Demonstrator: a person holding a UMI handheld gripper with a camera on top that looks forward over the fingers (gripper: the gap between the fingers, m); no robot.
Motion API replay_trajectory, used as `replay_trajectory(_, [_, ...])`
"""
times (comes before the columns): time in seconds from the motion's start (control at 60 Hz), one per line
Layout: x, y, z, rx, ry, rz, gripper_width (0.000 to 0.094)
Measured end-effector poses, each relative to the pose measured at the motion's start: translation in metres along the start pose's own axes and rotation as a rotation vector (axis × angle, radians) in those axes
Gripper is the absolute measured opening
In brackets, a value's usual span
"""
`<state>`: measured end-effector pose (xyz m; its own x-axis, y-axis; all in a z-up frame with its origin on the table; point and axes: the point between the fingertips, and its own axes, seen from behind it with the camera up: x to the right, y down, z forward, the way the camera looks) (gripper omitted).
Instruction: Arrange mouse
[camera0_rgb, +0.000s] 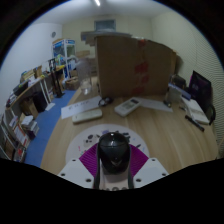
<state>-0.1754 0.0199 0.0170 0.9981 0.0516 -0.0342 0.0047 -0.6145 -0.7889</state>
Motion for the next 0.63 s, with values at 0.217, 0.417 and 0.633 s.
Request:
replay_trajectory(0.217, [-0.005,0.023,0.018,-0.05,0.039,-0.064,0.0526])
replay_trajectory(0.417, [-0.011,0.02,-0.018,-0.123,-0.063,0.048,0.0842])
replay_trajectory(0.633, [0.003,0.022,-0.113,-0.123,-0.075,0.038,0.0839])
